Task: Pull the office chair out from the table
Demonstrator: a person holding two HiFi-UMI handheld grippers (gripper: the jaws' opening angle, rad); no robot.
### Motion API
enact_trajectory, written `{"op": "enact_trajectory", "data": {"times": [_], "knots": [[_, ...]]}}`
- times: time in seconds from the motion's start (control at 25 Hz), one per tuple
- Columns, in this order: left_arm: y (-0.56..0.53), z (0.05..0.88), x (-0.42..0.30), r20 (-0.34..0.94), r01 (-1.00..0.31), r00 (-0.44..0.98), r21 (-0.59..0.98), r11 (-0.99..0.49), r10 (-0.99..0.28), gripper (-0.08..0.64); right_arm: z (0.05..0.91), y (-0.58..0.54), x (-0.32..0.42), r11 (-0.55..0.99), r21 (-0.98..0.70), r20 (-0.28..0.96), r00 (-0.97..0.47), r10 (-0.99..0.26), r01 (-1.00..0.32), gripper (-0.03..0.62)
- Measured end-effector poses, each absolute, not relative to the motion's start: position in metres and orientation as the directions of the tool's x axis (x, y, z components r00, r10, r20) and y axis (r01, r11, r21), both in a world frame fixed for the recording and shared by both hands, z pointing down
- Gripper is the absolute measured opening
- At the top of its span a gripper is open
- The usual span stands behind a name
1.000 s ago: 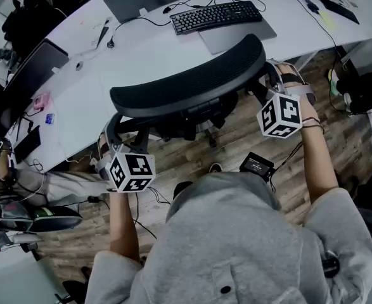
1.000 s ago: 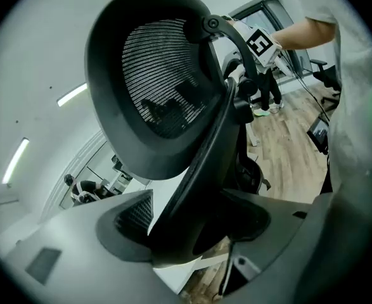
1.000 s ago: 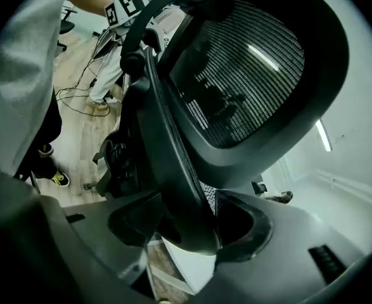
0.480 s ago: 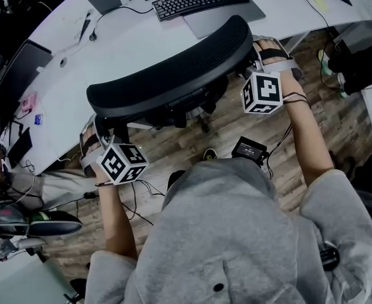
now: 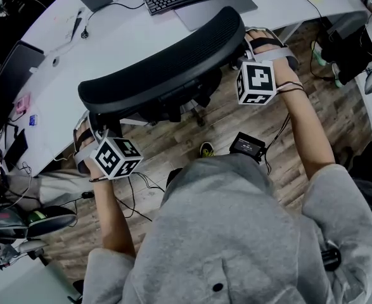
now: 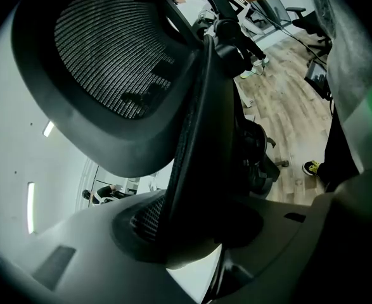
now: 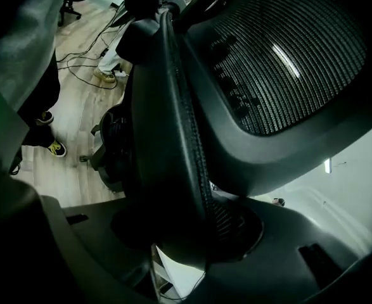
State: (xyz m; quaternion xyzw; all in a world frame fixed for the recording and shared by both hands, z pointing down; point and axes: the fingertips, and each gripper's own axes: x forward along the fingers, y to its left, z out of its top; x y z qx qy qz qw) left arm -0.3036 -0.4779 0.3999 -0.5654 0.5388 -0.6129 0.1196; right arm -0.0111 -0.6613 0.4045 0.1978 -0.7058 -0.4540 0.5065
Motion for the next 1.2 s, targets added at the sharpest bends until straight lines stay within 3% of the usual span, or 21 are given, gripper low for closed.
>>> {"op": "enact_trajectory", "data": {"times": [0.48,1.2], "knots": [[-0.464,0.403,-0.311,0.577,-0.429,-0.286,-0.791,-0.437,-0.765,0.187,0.408,-0.630,-0.006,0.513,0.815,0.578,-0.338,-0.742,0.269,0.161],[-0.405,0.402,-0.310,0.571,-0.382,-0.210,-0.795,-0.471,-0.793,0.187,0.408,-0.534,0.015,0.541,0.817,0.576,-0.243,-0.780,0.200,0.160]]}}
